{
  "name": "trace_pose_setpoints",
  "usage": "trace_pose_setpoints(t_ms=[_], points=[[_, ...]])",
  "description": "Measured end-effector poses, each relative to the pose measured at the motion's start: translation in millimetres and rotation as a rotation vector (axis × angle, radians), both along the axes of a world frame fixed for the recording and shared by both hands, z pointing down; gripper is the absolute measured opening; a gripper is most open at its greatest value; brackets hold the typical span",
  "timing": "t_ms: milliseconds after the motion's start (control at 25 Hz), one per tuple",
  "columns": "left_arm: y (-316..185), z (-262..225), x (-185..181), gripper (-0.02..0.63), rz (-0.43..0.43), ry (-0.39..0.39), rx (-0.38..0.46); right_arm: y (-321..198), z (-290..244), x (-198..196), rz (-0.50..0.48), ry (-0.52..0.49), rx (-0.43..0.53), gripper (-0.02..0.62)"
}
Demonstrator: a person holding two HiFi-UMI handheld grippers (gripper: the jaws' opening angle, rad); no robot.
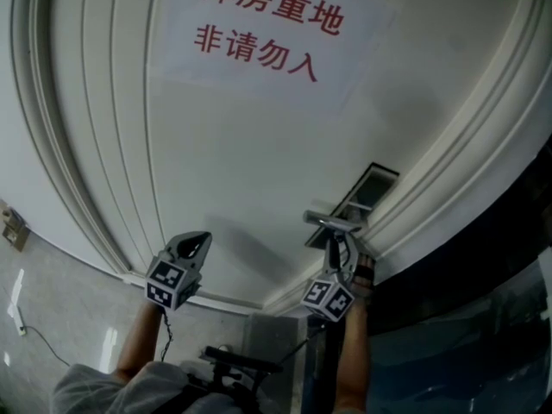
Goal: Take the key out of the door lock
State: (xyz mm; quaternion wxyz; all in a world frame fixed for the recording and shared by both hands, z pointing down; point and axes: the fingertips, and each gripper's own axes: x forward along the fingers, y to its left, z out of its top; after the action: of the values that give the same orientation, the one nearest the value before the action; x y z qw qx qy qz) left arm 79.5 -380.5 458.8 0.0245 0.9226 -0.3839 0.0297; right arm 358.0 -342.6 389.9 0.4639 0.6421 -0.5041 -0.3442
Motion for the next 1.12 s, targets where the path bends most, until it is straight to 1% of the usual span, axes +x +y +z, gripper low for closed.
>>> trace_pose_setpoints(t_ms=[160,400,520,600,840,880,1120], points=[[-1.9,0.7,0.5,-0.008,-0.003,0.005,-0.004,-1.9,4.3,1.1,-0.005,0.041,-0.034,0.164],[-2.3,-0.1,4.3,-0.008,0.001,0.006,-0.002,-2.6,-0.7,2.6,-0.005,0.08,-0.011,0.086],[-1.6,0.2,6.8,-0.008,0.005,0.004,-0.002,-2.9,-1.6,1.9,-0.01,0.092,-0.005,0.083],[-1.4,0.0,7.0,-0.008,0.005,0.002,-0.001,-3.0,-2.0,1.4,-0.01,0.103,0.0,0.06],[0.8,0.6,5.2,-0.008,0.0,0.003,-0.004,-2.0,-0.8,1.2,-0.005,0.133,0.005,0.04],[1.3,0.8,5.0,-0.008,-0.002,0.003,-0.004,-2.0,-0.9,1.3,-0.005,0.138,0.007,0.026],[3.2,0.9,4.5,-0.008,-0.005,0.005,0.0,-2.6,-0.7,1.1,-0.001,0.174,0.002,0.025]])
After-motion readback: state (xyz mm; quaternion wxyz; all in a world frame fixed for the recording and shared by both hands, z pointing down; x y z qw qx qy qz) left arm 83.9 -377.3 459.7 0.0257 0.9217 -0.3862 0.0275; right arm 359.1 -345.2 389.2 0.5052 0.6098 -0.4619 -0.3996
